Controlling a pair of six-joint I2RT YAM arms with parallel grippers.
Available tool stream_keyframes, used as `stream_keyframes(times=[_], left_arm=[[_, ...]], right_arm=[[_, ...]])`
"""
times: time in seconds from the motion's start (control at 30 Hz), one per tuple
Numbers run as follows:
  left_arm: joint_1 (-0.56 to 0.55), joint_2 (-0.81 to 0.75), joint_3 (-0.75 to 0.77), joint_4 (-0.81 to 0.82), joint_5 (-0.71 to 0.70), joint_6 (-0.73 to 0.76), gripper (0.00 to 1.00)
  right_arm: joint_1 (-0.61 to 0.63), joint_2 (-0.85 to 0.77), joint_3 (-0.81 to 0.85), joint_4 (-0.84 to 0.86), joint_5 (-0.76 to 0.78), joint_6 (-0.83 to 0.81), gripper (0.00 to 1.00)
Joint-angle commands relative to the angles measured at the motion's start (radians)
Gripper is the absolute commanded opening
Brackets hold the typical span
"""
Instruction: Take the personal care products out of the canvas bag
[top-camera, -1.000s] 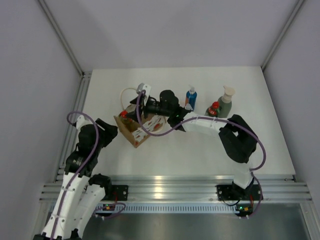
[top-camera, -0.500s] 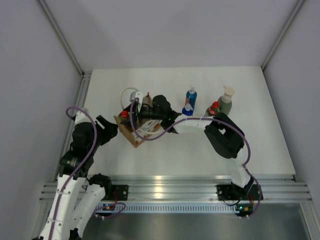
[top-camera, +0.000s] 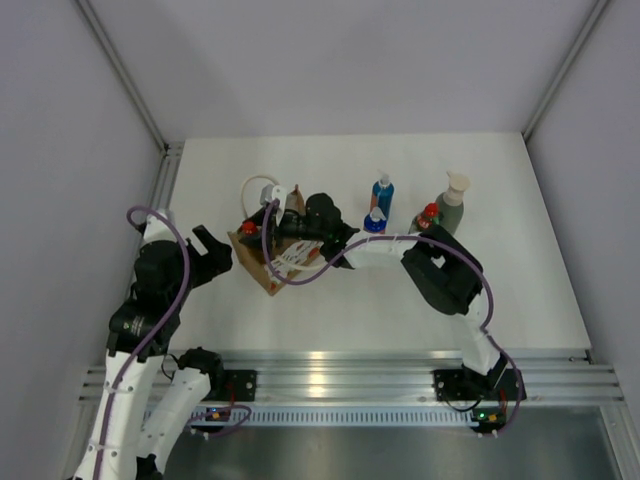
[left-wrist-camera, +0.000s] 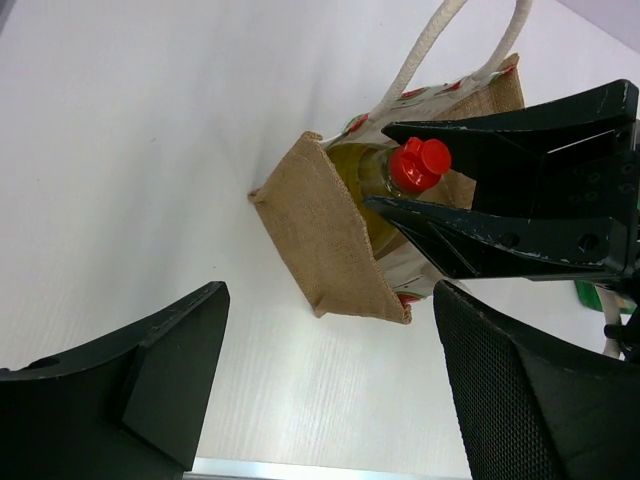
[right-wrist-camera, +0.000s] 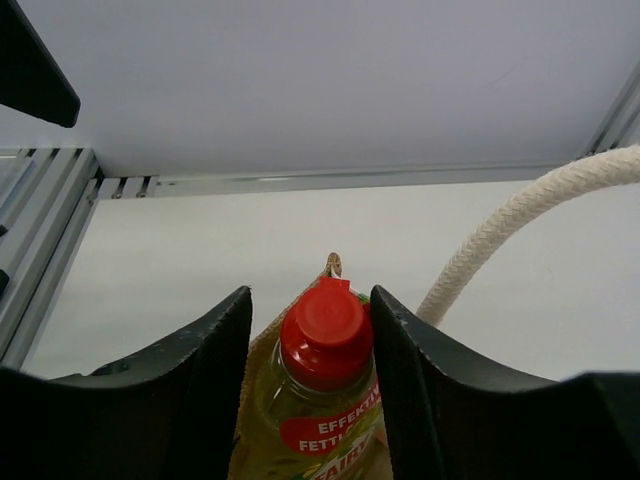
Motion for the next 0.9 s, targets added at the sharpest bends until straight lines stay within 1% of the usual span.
stream_keyframes(times=[0.0, 0.1, 0.13, 0.17, 0.23, 0.33, 0.37, 0.43, 0.7, 0.87], left_arm=[[0.005, -0.02, 0.015, -0.006, -0.03, 0.031, 0.88], [0.005, -0.02, 0.01, -0.004, -0.03, 0.028, 0.88], [0.005, -0.02, 0.01, -0.006, -0.03, 0.028, 0.88], [0.005, -0.02, 0.008, -0.004, -0.033, 0.028, 0.88], [0.005, -0.02, 0.005, -0.004, -0.035, 0.025, 0.88], [0.005, -0.02, 0.004, -0.004, -0.038, 0.023, 0.89], [0.005, -0.017, 0.004, -0.004, -0.039, 0.022, 0.89], [0.005, -0.015, 0.002, -0.004, -0.042, 0.019, 0.89], [0.005, -0.015, -0.002, -0.004, -0.064, 0.003, 0.89], [0.005, -0.026, -0.002, -0.004, -0.087, -0.001, 0.89]], right_arm=[[0.013, 0.018, 0.039, 0.12, -0.026, 0.004, 0.48], [0.007, 0.027, 0.037, 0.154, -0.041, 0.016, 0.42], [0.005, 0.029, 0.036, 0.165, -0.048, 0.043, 0.39], [0.002, 0.031, 0.033, 0.176, -0.05, 0.06, 0.35], [-0.001, 0.032, 0.031, 0.2, -0.055, 0.069, 0.31], [-0.002, 0.032, 0.033, 0.206, -0.064, 0.068, 0.17], [-0.002, 0.032, 0.033, 0.208, -0.067, 0.066, 0.08], [-0.004, 0.032, 0.034, 0.208, -0.072, 0.066, 0.0], [-0.004, 0.017, 0.068, 0.229, -0.062, 0.108, 0.0], [-0.004, -0.015, 0.085, 0.231, -0.038, 0.106, 0.0]])
